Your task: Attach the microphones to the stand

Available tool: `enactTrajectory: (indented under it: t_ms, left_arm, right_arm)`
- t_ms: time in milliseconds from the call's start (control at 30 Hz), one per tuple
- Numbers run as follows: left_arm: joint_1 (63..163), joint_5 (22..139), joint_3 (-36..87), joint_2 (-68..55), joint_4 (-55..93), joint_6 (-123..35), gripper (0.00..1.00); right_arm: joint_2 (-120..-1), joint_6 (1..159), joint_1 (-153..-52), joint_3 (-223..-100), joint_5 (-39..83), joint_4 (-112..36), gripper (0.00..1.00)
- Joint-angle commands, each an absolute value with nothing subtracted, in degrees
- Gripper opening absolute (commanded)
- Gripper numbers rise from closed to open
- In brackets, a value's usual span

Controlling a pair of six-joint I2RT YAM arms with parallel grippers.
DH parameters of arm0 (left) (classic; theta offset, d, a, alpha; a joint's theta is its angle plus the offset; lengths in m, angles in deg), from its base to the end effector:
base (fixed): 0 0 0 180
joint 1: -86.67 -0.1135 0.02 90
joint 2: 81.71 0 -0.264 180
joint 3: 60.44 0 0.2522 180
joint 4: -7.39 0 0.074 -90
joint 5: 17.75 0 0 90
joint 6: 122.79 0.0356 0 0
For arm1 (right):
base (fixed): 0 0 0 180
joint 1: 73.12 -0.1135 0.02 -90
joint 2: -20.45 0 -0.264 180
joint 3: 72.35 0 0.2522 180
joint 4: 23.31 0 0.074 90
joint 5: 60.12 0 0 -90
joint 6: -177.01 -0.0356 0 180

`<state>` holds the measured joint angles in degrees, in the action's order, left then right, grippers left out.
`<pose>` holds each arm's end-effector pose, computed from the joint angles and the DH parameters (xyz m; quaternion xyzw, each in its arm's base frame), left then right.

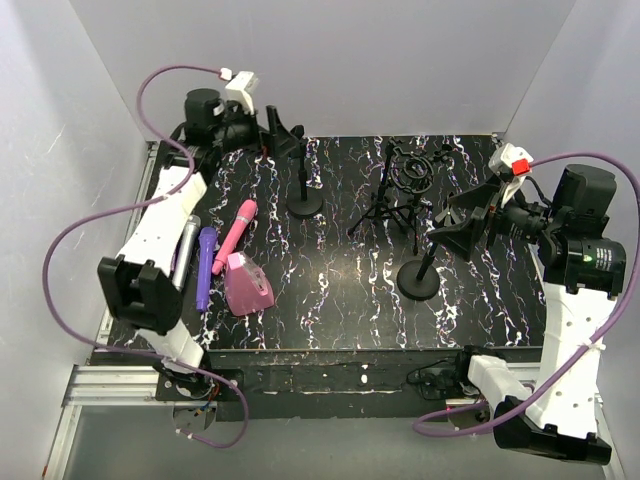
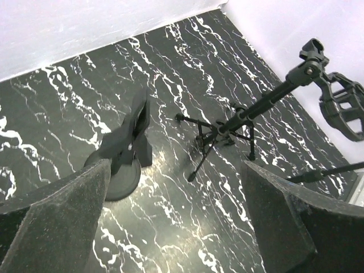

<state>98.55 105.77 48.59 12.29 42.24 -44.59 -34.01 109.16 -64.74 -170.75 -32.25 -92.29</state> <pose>0.3673 -0.0974 0.4071 0.1663 0.7834 -0.3439 0.4903 0.1335 0.0121 0.4650 -0.3617 0.6842 0.2988 0.5584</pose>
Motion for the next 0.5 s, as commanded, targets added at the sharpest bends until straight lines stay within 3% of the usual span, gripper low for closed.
enactTrajectory:
  t_ms: [0, 100, 467]
  left_arm:
    - [102.7, 100.6, 58.2, 17.9, 47.7, -36.7, 0.98]
    - [103.8, 95.2, 61.6, 20.9, 49.5, -33.1, 0.96]
    - [107.4, 89.8, 70.0, 28.7, 51.5, -24.4, 0.68]
  right_arm:
    - [-34.7, 109.8, -64.6, -172.8, -37.3, -90.9, 0.98]
    - [-35.2, 109.4, -64.6, -172.5, -37.9, -90.2, 0.98]
    - [-35.0, 109.1, -64.6, -171.2, -38.7, -89.6, 0.98]
